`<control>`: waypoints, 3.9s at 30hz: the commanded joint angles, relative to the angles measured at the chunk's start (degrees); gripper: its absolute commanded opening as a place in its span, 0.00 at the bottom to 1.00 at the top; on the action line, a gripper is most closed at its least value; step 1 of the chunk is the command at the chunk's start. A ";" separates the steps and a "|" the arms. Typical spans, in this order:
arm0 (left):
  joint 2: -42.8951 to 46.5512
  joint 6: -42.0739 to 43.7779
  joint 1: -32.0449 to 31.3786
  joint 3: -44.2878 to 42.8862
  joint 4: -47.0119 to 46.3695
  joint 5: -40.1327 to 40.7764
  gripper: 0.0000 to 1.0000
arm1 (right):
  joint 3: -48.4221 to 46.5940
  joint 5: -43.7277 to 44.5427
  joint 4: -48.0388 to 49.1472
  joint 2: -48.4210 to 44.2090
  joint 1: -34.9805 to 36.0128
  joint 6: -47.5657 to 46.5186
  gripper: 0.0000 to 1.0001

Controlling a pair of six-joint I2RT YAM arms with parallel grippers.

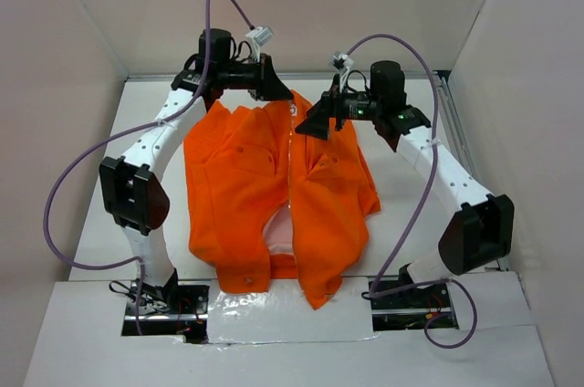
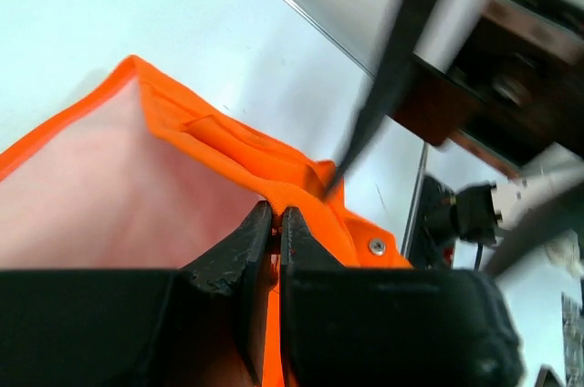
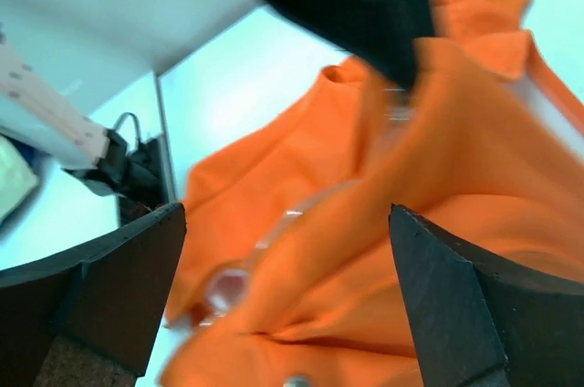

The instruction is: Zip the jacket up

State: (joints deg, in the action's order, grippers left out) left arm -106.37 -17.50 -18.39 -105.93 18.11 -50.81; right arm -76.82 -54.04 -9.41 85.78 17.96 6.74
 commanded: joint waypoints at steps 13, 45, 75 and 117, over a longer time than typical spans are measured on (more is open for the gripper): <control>-1.39 -5.79 -0.06 -4.99 5.53 11.17 0.00 | -0.36 2.95 4.67 4.92 7.27 14.35 1.00; -10.17 -24.59 3.63 -2.00 -11.32 -38.03 0.00 | -6.04 17.92 15.04 19.33 -0.38 11.46 0.10; -8.15 -27.68 4.59 0.81 -14.07 -21.88 0.00 | 5.46 1.83 3.00 -1.76 -0.65 -0.58 0.83; -6.75 -24.87 5.47 0.99 -11.34 -21.97 0.00 | -0.18 8.35 -0.61 1.50 3.14 0.73 0.70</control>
State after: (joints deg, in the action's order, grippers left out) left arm -117.23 -43.42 -13.28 -104.09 7.84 -71.70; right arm -77.21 -44.12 -9.93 90.89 21.08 6.94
